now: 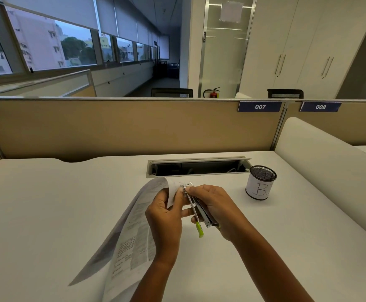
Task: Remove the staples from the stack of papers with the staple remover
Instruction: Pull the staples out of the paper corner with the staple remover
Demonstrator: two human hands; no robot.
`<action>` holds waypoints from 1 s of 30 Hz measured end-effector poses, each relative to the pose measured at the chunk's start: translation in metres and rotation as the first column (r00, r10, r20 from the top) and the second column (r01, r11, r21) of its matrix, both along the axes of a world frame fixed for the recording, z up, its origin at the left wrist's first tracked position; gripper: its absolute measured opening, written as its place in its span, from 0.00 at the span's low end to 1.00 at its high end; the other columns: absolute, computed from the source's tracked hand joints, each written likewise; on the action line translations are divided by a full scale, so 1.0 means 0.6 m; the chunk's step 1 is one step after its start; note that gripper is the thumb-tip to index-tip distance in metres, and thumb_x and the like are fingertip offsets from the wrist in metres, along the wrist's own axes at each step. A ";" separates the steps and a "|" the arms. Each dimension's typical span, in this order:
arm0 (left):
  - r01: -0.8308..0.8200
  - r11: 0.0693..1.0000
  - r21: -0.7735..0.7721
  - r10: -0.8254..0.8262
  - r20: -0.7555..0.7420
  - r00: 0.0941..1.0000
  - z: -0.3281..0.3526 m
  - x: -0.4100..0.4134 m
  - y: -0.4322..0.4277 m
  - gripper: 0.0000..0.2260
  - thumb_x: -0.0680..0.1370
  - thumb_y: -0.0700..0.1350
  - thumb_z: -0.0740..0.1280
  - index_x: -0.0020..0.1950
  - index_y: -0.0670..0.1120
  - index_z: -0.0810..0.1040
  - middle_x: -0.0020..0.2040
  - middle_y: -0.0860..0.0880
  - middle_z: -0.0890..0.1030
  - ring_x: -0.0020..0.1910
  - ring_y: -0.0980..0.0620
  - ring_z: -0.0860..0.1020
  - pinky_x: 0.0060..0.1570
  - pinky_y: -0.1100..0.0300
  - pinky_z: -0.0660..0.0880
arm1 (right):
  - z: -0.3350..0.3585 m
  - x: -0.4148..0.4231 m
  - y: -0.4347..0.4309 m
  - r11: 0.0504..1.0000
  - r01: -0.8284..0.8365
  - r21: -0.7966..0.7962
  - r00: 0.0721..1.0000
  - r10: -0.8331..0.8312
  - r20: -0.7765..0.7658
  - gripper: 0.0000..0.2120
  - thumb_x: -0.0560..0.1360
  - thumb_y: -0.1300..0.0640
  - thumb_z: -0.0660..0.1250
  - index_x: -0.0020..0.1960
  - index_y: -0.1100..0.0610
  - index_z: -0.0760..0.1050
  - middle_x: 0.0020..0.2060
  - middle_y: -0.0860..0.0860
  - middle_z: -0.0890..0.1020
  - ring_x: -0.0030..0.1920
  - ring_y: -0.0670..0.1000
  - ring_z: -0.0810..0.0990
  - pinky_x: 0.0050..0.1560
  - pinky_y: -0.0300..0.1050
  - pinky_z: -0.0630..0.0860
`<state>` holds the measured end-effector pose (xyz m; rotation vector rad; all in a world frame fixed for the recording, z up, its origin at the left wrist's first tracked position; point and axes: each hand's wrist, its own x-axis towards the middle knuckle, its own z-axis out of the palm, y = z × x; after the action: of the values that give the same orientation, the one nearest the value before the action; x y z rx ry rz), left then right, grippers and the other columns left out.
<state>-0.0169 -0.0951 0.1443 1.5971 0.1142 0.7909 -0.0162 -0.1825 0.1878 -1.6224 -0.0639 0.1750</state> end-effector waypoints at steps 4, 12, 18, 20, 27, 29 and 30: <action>0.051 0.997 -0.059 -0.049 0.027 0.998 0.003 -0.004 0.001 0.07 0.71 0.39 0.67 0.47 0.46 0.75 0.44 0.51 0.78 0.38 0.56 0.77 0.30 0.78 0.72 | 0.006 0.004 -0.005 0.994 -0.016 -0.106 0.999 0.021 0.043 0.11 0.76 0.52 0.60 0.41 0.57 0.75 0.34 0.47 0.80 0.28 0.45 0.80 0.25 0.30 0.74; 0.040 0.999 -0.005 -0.040 -0.007 0.999 -0.005 -0.008 0.003 0.07 0.70 0.41 0.68 0.46 0.50 0.74 0.41 0.54 0.77 0.35 0.60 0.75 0.30 0.77 0.70 | -0.001 0.004 -0.005 0.976 0.012 -0.215 0.996 0.008 0.092 0.09 0.75 0.51 0.62 0.45 0.58 0.71 0.41 0.54 0.82 0.32 0.47 0.82 0.29 0.33 0.77; 0.037 0.999 -0.009 -0.037 0.015 0.999 -0.008 -0.007 0.002 0.08 0.71 0.40 0.67 0.46 0.50 0.74 0.42 0.55 0.77 0.37 0.59 0.76 0.31 0.77 0.71 | -0.012 -0.001 0.009 0.982 0.098 -0.161 0.989 -0.078 0.127 0.10 0.76 0.51 0.60 0.46 0.58 0.70 0.44 0.57 0.81 0.39 0.53 0.81 0.32 0.35 0.77; 0.029 1.000 0.004 -0.029 0.021 0.999 -0.009 -0.008 0.000 0.08 0.71 0.39 0.68 0.44 0.50 0.73 0.40 0.57 0.76 0.36 0.59 0.76 0.35 0.76 0.69 | -0.014 -0.002 0.011 0.986 0.103 -0.134 0.989 -0.087 0.119 0.10 0.76 0.51 0.59 0.46 0.59 0.70 0.44 0.57 0.80 0.36 0.51 0.81 0.31 0.34 0.77; 0.038 0.998 -0.058 -0.037 0.007 0.999 -0.003 -0.004 0.004 0.09 0.71 0.40 0.68 0.47 0.50 0.73 0.42 0.55 0.76 0.35 0.61 0.75 0.29 0.78 0.71 | -0.007 0.003 0.004 0.994 0.008 -0.106 0.998 -0.002 0.064 0.12 0.76 0.49 0.59 0.41 0.56 0.72 0.37 0.50 0.80 0.31 0.46 0.79 0.27 0.31 0.76; 0.068 0.994 -0.088 -0.069 -0.014 0.997 0.000 -0.002 0.006 0.09 0.71 0.41 0.68 0.48 0.50 0.72 0.41 0.56 0.76 0.35 0.60 0.76 0.29 0.76 0.72 | 0.000 0.005 -0.004 0.990 -0.026 -0.136 0.999 0.031 0.037 0.11 0.76 0.50 0.60 0.41 0.57 0.73 0.36 0.50 0.80 0.29 0.45 0.80 0.26 0.31 0.75; 0.082 0.992 -0.093 -0.085 -0.027 0.996 -0.001 -0.001 0.007 0.09 0.71 0.41 0.68 0.49 0.49 0.73 0.41 0.55 0.76 0.36 0.59 0.76 0.30 0.76 0.72 | 0.003 0.005 -0.007 0.989 -0.042 -0.145 0.999 0.045 0.023 0.11 0.75 0.50 0.61 0.42 0.58 0.72 0.35 0.49 0.81 0.28 0.45 0.81 0.26 0.31 0.75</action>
<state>-0.0174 -0.0909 0.1436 1.5178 0.1037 0.6869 -0.0130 -0.1865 0.1899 -1.7692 -0.1089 0.1956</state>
